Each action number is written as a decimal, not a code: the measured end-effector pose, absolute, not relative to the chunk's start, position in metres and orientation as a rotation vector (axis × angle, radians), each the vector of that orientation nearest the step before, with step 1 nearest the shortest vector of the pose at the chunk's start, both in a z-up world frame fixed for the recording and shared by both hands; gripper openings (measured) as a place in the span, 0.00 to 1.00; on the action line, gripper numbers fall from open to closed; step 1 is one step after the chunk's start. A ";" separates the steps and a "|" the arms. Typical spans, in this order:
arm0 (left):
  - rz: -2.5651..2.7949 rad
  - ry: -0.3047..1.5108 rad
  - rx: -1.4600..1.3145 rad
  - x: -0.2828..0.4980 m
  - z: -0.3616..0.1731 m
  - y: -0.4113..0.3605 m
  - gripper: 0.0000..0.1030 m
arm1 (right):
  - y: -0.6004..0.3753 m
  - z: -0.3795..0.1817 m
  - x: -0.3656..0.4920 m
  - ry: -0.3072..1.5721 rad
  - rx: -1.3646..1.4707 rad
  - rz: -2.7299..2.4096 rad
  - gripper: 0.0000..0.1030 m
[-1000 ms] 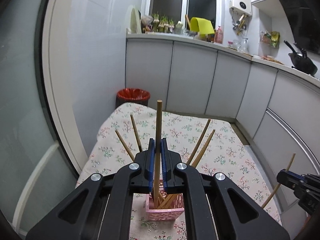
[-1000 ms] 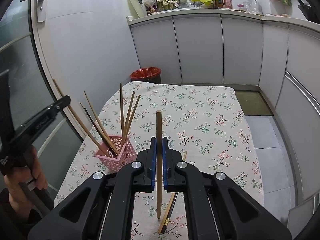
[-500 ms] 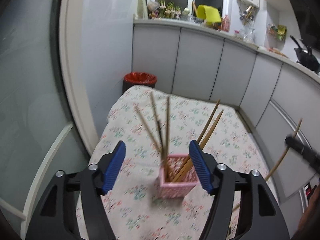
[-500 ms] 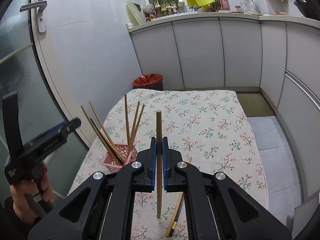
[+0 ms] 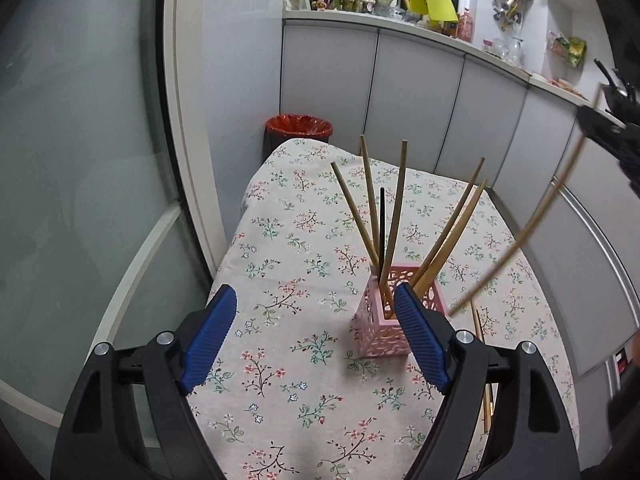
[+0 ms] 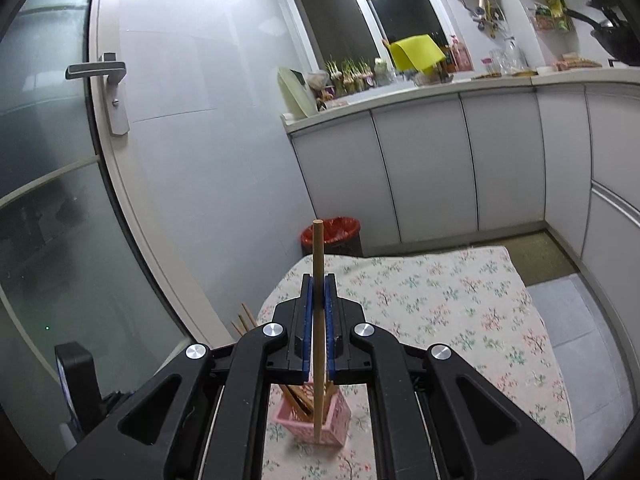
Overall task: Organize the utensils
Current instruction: 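Lower the right tool's chopstick into the pink cup and open it, then grasp the last wooden chopstick on the table with the left tool, then grasp the other black brush with the right tool while the left tool holds its chopstick, then lower the chopstick into the pink cup and open the left tool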
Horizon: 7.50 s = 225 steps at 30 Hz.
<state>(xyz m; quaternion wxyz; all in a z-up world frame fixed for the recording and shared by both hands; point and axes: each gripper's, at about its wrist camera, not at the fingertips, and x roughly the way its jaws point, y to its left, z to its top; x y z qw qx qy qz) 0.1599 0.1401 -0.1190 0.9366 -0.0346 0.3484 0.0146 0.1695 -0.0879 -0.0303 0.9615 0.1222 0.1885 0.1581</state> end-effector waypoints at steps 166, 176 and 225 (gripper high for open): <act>-0.219 0.758 -0.043 0.141 -0.116 0.074 0.05 | -0.123 -0.257 0.264 1.151 -0.006 0.142 0.03; -0.173 0.606 -0.077 0.126 -0.077 0.090 0.05 | -0.143 -0.166 0.211 0.907 0.106 0.200 0.03; -0.002 0.603 -0.157 0.172 -0.095 0.120 0.59 | -0.122 -0.060 0.163 0.559 0.239 0.353 0.03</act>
